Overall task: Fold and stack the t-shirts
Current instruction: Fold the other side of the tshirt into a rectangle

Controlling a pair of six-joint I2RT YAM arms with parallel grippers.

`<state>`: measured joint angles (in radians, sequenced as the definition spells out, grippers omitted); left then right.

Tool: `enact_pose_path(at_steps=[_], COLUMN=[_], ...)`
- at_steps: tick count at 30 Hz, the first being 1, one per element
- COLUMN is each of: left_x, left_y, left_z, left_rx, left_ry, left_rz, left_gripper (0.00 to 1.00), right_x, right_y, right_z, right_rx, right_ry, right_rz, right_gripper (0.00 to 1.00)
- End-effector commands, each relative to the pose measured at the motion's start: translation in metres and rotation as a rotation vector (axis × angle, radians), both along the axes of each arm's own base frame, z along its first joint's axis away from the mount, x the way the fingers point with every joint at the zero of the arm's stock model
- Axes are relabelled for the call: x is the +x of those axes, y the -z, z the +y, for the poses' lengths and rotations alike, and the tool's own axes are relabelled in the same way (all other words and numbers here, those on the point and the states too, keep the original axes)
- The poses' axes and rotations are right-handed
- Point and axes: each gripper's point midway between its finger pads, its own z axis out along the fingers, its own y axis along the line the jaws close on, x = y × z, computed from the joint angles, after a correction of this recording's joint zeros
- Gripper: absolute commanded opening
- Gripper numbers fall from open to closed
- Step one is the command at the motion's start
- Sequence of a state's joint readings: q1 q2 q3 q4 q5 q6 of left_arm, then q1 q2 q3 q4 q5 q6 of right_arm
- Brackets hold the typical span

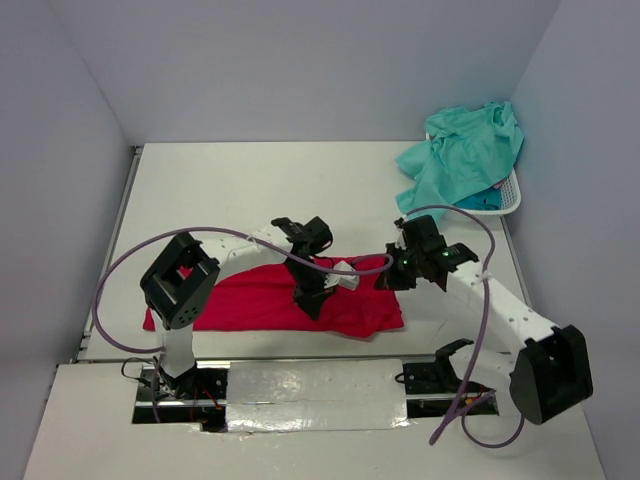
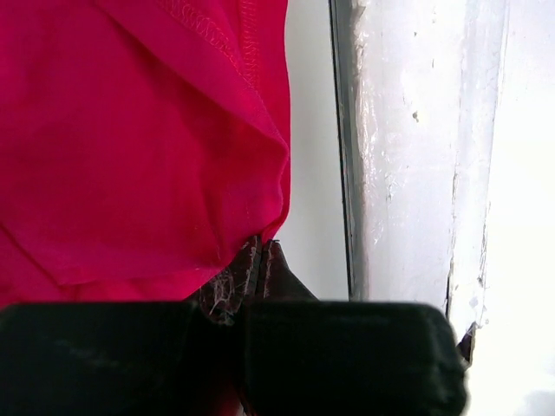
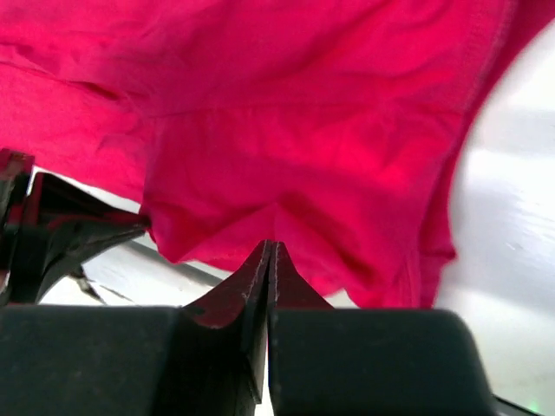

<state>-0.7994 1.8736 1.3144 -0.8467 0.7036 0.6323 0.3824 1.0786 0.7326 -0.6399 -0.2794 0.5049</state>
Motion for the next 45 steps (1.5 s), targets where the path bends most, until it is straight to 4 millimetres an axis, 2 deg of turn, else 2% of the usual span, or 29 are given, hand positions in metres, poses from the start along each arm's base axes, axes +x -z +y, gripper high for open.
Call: enact_pose_path(at_steps=[1,3,5,8,10,13,16,19,21,25,27,30,31,34,37,42,45], left_x=[-0.004,0.003,0.007,0.009,0.01,0.007,0.004,0.001,0.001,0.002,0.003,0.004,0.004,0.005,0.009,0.016,0.018], left_y=[-0.014,-0.011,-0.011,-0.011,-0.01,-0.008,-0.001,0.004,0.006,0.006,0.007,0.009,0.01,0.013,0.011,0.003,0.001], left_z=[-0.002,-0.006,-0.01,-0.015,-0.018,-0.018,-0.013,-0.009,-0.009,-0.011,-0.011,-0.01,-0.009,-0.005,-0.005,-0.009,-0.01], left_rx=[-0.053,-0.049,-0.046,-0.047,-0.053,-0.052,-0.029,-0.014,-0.014,-0.013,-0.01,-0.002,0.001,0.02,0.012,0.016,0.023], left_ry=[0.016,-0.018,-0.039,-0.056,-0.065,-0.068,-0.069,-0.073,-0.076,-0.088,-0.093,-0.098,-0.1,-0.11,-0.122,-0.152,-0.149], left_rz=[-0.011,-0.033,-0.032,-0.018,-0.009,0.018,0.025,0.03,0.033,0.032,0.032,0.029,0.03,0.02,0.022,0.019,0.008], left_gripper=[0.0,0.0,0.0,0.0,0.0,0.0,0.0,0.0,0.0,0.0,0.0,0.0,0.0,0.0,0.0,0.0,0.0], right_x=[0.013,0.004,-0.008,-0.028,-0.035,-0.043,-0.046,-0.038,-0.028,-0.023,-0.028,-0.036,-0.037,-0.038,-0.043,-0.063,-0.074], right_y=[-0.003,0.007,0.01,0.019,0.018,0.029,0.044,0.052,0.05,0.056,0.07,0.085,0.086,0.074,0.06,0.057,0.06], right_z=[0.018,0.017,0.016,0.014,0.015,0.016,0.023,0.027,0.027,0.031,0.024,0.011,0.01,0.004,0.001,0.001,-0.001], right_rx=[0.084,0.077,0.08,0.032,0.004,-0.06,-0.096,-0.162,-0.198,-0.219,-0.262,-0.309,-0.308,-0.292,-0.259,-0.22,-0.223], right_ry=[-0.026,-0.037,-0.053,-0.049,-0.022,0.012,0.021,0.026,0.047,0.047,0.052,0.073,0.077,0.112,0.123,0.078,0.062], right_rz=[-0.013,0.027,0.049,0.08,0.078,0.075,0.061,0.018,-0.006,-0.016,0.012,0.038,0.039,0.015,-0.003,0.055,0.099], right_gripper=[0.02,0.29,0.51,0.56,0.58,0.57,0.49,0.5,0.5,0.5,0.49,0.4,0.3,0.15,0.15,0.15,0.04])
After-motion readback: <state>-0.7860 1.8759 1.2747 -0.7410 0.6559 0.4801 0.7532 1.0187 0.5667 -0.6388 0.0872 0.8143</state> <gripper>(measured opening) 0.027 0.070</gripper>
